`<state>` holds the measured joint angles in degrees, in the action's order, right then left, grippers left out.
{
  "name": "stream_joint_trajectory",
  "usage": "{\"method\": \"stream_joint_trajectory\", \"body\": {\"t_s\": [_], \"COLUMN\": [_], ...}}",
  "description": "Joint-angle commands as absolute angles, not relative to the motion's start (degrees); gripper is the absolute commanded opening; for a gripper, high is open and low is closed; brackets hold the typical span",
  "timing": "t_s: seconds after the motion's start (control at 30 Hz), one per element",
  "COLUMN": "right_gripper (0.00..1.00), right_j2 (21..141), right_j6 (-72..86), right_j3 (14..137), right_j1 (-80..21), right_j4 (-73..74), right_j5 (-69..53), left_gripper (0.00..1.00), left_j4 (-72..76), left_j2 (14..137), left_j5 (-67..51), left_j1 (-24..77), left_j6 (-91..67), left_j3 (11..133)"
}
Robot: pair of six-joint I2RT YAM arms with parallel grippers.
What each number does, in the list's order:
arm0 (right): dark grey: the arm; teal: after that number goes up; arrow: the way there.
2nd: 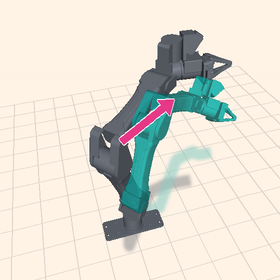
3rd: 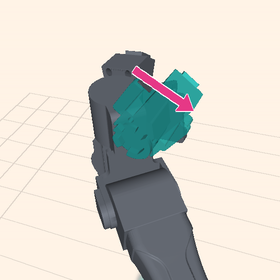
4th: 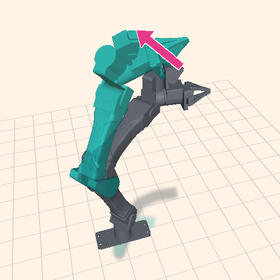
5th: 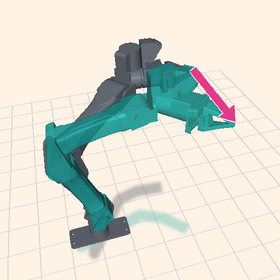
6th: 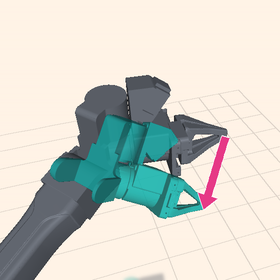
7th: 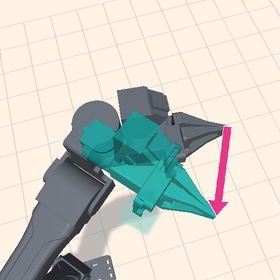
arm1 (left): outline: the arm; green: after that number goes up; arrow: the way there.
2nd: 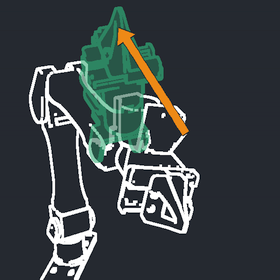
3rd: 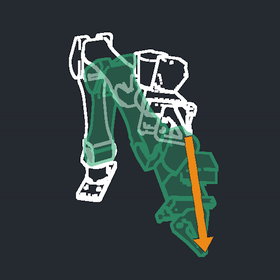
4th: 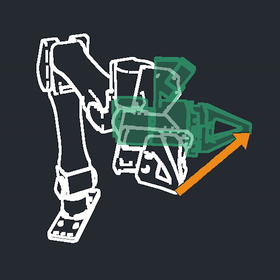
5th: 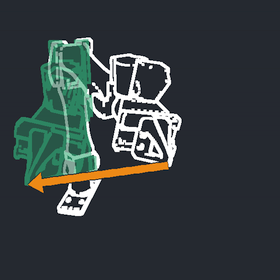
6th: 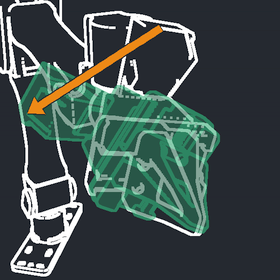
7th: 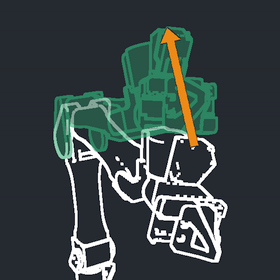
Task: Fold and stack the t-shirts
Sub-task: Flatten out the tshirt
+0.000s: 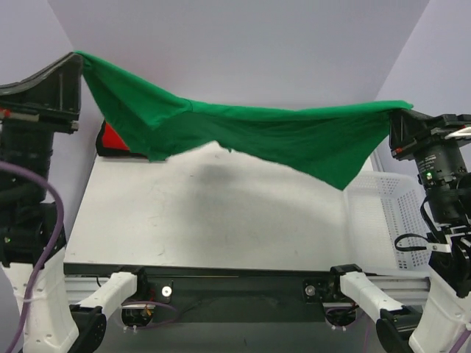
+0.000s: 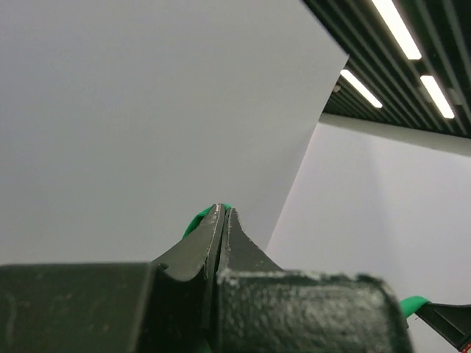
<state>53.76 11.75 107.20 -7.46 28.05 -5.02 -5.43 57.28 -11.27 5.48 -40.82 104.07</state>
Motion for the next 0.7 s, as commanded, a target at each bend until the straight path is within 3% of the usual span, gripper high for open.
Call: {"method": "stream_joint_trajectory", "body": {"t_s": [0.0,0.17,0.37,0.53,0.63,0.67], "right_gripper": [0.00,0.00,0.00,0.00,0.01,0.10], "right_j2": [55.55,56.86,64.40,75.30,86.54,93.27], "right_j6": [13.18,14.68,12.83,15.29,15.56,15.73], "right_j3": [108.19,106.44,96.18,87.28,87.97,89.54], "right_j1": [-7.21,-7.21,-5.90,-0.10,2.72,3.25], "right_j4": [22.85,22.59,20.58,14.86,13.09,14.75], "right_j5": [-6.68,-6.42,-4.74,-10.62,-15.01,-17.38], "left_gripper": [0.00,0.00,0.00,0.00,0.38,0.53], "left_j4": [-1.32,-2.02,-1.24,-2.98,-4.30,-4.57], "left_j2": [57.30,59.15,67.13,85.75,99.02,103.84], "left_j5": [-9.40,-9.23,-10.54,-14.93,-17.84,-18.19], "left_j1": [5.36,5.36,5.62,8.08,9.48,9.93], "left_j6": [-39.38,-39.90,-43.76,-41.84,-39.99,-38.77], "left_j3": [108.89,110.74,98.90,92.46,94.74,96.40]}}
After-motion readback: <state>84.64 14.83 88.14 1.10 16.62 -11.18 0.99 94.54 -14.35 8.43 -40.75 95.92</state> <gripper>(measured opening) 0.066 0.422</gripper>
